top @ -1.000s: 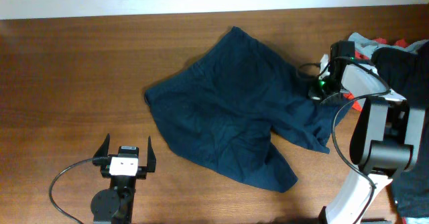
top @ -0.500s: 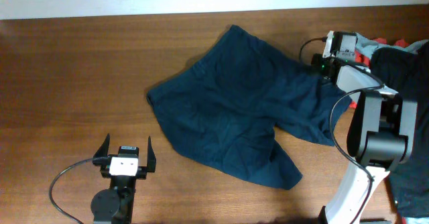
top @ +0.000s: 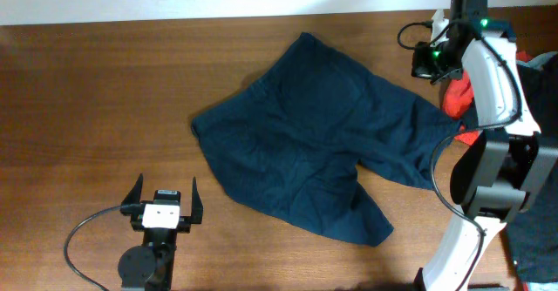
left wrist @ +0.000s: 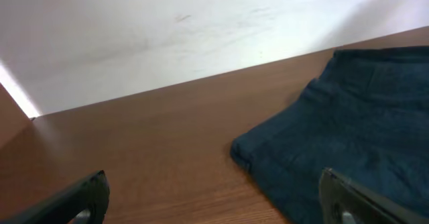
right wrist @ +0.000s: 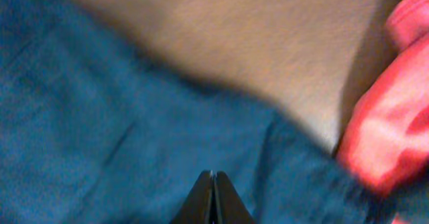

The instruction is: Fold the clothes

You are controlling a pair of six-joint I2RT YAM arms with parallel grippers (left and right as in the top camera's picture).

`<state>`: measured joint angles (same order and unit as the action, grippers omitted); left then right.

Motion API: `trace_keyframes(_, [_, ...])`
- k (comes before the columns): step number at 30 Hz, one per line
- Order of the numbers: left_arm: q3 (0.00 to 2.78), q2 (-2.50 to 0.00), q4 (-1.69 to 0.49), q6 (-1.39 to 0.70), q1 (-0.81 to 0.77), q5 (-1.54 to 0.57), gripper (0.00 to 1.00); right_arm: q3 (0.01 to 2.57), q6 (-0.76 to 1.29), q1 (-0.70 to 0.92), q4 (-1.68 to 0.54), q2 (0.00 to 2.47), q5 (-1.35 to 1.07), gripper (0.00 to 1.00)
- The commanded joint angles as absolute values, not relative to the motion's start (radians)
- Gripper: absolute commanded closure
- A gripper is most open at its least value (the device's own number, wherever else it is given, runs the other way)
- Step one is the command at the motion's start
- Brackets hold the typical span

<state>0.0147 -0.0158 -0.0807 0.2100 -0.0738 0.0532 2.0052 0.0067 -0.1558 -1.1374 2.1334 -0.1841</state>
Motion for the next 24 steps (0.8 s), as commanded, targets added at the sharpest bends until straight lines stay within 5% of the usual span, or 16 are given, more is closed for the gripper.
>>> trace_keyframes(1, [0.010,-0.012,-0.081,0.222,-0.079,0.049,0.01,2.052,0.005,-0.110,-1.214,2.106,-0.367,0.95])
trace_keyframes(16, [0.010,-0.012,-0.081,0.222,-0.079,0.049,0.01,1.858,0.118,0.227,-1.235,2.134,-0.223,0.95])
trace_keyframes(24, [0.010,-0.012,-0.081,0.222,-0.079,0.049,0.01,1.693,0.175,0.247,-1.218,2.134,-0.100,0.96])
